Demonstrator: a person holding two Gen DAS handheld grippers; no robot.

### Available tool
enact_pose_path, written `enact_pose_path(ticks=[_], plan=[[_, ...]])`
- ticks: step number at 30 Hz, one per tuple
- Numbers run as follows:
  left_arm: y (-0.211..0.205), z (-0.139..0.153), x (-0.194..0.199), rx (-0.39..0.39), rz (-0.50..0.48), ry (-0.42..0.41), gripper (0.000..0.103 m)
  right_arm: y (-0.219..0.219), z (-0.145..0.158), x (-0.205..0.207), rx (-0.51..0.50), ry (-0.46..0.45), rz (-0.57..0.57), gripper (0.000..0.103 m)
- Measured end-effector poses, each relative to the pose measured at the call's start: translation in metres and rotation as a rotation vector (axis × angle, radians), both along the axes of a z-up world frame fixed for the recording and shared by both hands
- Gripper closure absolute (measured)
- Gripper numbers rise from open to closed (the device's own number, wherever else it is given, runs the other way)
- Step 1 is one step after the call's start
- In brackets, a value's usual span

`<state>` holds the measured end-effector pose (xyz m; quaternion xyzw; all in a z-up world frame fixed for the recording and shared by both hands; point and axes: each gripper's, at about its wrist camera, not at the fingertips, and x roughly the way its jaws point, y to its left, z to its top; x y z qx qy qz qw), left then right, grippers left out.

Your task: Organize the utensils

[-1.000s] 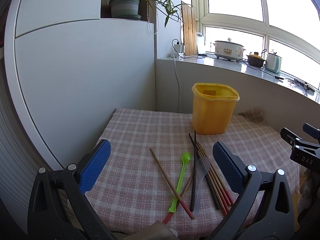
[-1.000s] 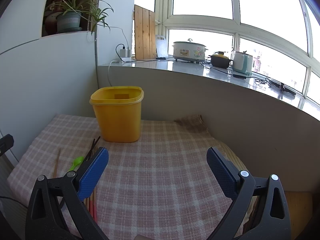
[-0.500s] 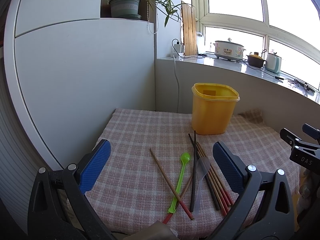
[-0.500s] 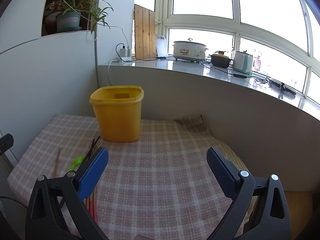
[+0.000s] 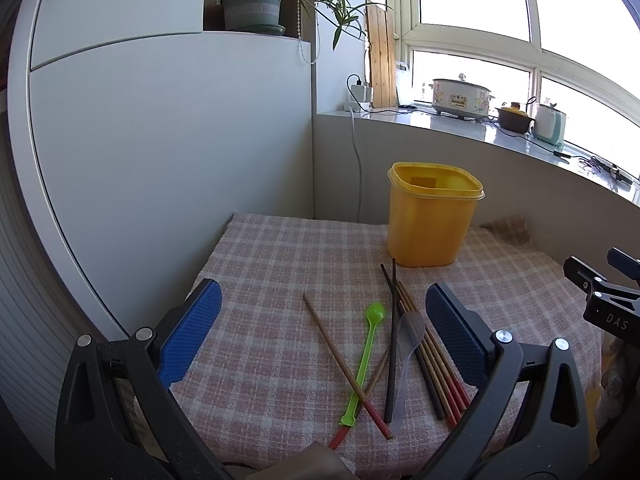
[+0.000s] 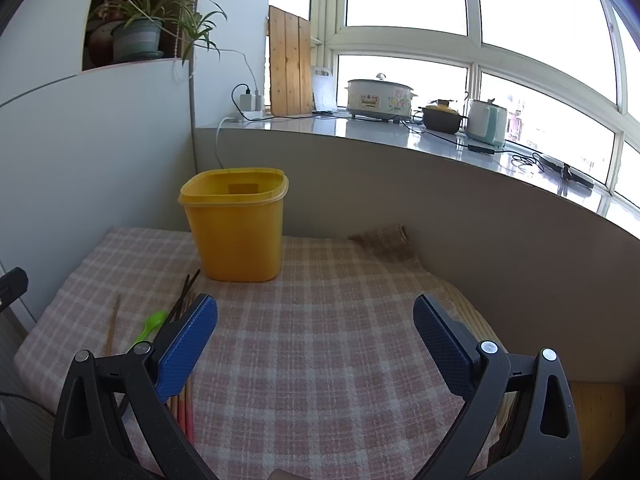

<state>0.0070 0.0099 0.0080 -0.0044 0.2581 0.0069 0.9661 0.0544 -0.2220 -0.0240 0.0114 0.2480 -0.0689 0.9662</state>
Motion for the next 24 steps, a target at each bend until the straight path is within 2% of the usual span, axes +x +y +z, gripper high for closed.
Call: enact_pose_path(ticks=[12, 19, 23, 24], plan=[[0.029, -0.017, 0.014, 0.022, 0.034, 0.045, 0.0, 0.005, -0.01, 0.011, 0.028, 0.048, 0.07, 0.005], [0.041, -0.026, 0.023, 0.014, -0.058, 0.092, 0.0, 0.01, -0.017, 0.019, 0.05, 0.077, 0.117, 0.005], [0.041, -0.03, 0.028, 0.018, -0.088, 0.117, 0.008, 0.011, -0.023, 0.024, 0.092, 0.11, 0.18, 0.005], [0.041, -0.031, 0.03, 0.019, -0.094, 0.128, 0.012, 0.012, -0.025, 0.026, 0.096, 0.12, 0.195, 0.005]])
